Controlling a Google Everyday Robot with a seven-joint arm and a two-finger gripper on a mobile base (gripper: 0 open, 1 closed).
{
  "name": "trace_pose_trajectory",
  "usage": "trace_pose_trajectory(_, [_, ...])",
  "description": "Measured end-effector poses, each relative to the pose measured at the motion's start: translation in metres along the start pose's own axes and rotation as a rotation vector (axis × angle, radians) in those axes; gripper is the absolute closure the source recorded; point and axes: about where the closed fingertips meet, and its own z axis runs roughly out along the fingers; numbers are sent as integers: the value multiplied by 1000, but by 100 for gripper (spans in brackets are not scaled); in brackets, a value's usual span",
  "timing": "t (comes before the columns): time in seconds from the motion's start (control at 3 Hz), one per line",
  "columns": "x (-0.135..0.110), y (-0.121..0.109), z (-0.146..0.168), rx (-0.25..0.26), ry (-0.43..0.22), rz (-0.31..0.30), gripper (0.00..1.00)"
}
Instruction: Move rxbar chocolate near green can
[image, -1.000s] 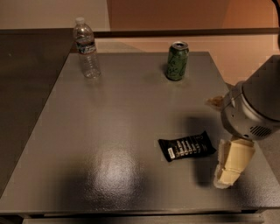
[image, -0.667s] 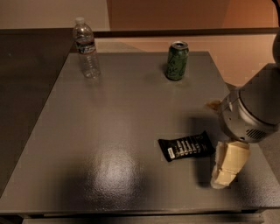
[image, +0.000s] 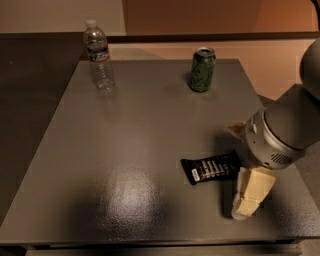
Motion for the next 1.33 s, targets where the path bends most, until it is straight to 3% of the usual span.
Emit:
trace_pose_trajectory(0.33, [0,-4,10,-17,-20,19,7])
trace_pose_trajectory(1.33, [-2,-16,4,-36,-85,38,71])
